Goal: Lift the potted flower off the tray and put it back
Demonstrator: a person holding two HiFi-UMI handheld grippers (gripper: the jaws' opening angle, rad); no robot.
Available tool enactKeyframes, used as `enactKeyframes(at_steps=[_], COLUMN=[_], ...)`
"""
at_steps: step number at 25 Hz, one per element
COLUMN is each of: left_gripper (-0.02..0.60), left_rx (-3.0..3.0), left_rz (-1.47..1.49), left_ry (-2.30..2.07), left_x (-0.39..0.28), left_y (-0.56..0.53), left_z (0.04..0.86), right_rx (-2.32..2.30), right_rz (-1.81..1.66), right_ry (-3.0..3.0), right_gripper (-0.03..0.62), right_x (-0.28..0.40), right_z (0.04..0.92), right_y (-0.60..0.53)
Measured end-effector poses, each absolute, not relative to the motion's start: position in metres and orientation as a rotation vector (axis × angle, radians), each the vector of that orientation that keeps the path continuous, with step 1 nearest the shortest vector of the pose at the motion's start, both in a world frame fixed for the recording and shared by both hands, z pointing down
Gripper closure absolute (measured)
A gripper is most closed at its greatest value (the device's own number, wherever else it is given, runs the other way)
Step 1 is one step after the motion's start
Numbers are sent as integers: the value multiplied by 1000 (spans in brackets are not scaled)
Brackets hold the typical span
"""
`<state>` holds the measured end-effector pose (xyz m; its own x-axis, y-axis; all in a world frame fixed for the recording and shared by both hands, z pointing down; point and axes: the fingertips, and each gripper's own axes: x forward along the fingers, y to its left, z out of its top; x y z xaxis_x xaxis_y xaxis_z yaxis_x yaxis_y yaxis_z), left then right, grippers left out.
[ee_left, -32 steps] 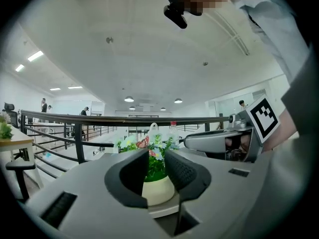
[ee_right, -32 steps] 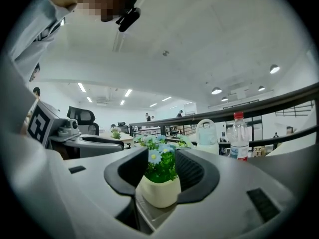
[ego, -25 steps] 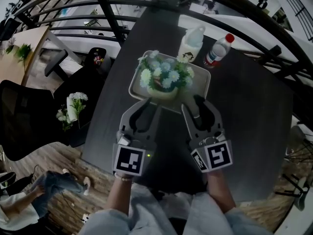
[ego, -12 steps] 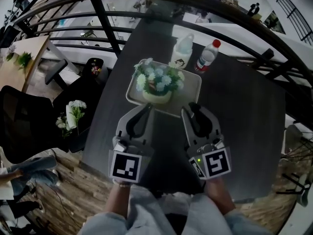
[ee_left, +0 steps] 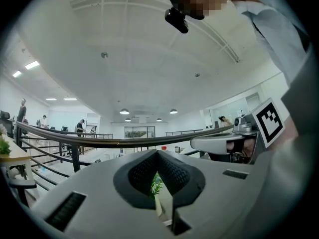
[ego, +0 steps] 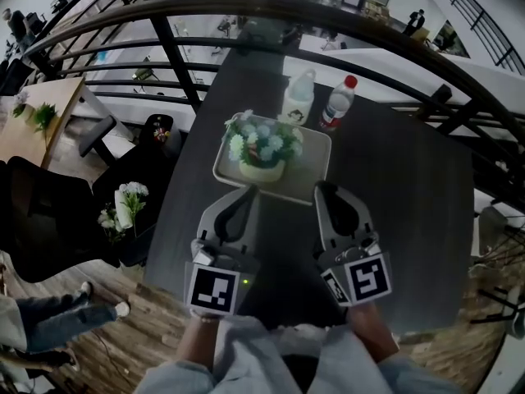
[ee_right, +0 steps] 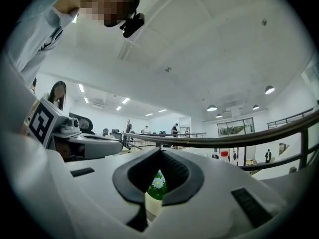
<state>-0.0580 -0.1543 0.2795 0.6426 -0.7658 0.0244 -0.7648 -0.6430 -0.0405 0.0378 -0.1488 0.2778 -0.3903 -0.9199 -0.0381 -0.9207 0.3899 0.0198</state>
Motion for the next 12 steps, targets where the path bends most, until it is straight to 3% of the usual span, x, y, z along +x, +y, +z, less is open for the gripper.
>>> enactKeyframes(at_steps=[12], left_gripper=[592], left_rx=[-2814], left_rz=[-1], left_ry=[1278], left_x=[-57], left_y=[-142], left_z=[260], right_rx=[-1705], right_rz=[56], right_ry=[2622], right_gripper=[594], right_x=[31], right_z=[265], right_y=[-135])
